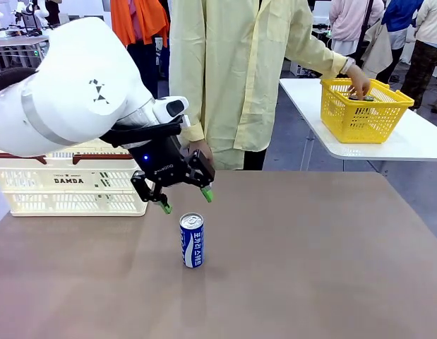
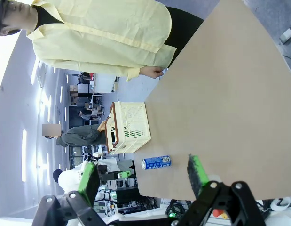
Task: Place the drinks into the Shopping basket.
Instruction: Pick up one drink and place it into the Shopping basket.
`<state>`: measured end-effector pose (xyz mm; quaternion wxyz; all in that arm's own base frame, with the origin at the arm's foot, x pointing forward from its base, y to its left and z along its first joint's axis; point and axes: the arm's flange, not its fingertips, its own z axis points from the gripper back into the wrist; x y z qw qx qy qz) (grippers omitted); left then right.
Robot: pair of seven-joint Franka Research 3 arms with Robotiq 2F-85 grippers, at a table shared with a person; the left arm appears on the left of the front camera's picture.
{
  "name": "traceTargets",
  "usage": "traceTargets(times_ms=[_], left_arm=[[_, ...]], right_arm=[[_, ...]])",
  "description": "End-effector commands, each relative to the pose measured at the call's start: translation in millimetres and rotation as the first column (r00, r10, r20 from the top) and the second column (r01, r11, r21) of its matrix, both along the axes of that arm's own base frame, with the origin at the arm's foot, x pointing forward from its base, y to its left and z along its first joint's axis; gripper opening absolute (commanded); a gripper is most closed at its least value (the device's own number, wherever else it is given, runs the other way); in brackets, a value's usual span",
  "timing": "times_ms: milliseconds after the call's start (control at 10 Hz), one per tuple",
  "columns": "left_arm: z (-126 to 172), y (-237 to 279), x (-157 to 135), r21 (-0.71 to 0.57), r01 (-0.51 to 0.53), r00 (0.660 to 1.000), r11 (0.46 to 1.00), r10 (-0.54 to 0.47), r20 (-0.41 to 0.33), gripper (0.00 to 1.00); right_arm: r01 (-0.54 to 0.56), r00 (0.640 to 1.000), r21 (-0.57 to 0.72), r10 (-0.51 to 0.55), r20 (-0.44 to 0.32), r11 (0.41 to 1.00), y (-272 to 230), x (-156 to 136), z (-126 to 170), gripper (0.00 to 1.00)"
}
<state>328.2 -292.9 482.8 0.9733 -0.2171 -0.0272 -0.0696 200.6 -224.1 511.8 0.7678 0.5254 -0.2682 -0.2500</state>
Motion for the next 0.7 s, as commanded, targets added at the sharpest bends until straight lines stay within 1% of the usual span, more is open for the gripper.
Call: traceTargets(times_ms=[0,100,200,300,500,600], left_arm=[[-5.1,-2.8,-0.2,0.011,-0.002,1.000,1.000,0.002,-0.005,1.00],[-18.6,-8.3,-9.9,0.065,0.035,0.999,0.997,-0.036,0.014,1.00],[-30.8,-15.2,-12.4,0.104,0.060,0.998,0.993,-0.061,-0.002,1.00],[-35.0,-20.6,-10.6,0.133,0.030,1.000,0.991,-0.031,0.006,1.00],[-39.7,-28.1,-1.6,0.174,0.016,0.999,0.985,-0.010,-0.034,1.00],[-43.2,-29.6,3.9,0.202,-0.020,0.999,0.979,0.028,-0.038,1.00]], right_arm=[[-0.006,1.000,0.004,0.006,0.023,1.000,-0.6,0.4,1.8,1.00],[-0.006,1.000,0.004,0.006,0.023,1.000,-0.6,0.4,1.8,1.00],[-0.006,1.000,0.004,0.006,0.023,1.000,-0.6,0.4,1.8,1.00],[-0.006,1.000,0.004,0.006,0.023,1.000,-0.6,0.4,1.8,1.00],[-0.006,1.000,0.004,0.006,0.023,1.000,-0.6,0.4,1.8,1.00],[-0.006,1.000,0.004,0.006,0.023,1.000,-0.6,0.4,1.8,1.00]])
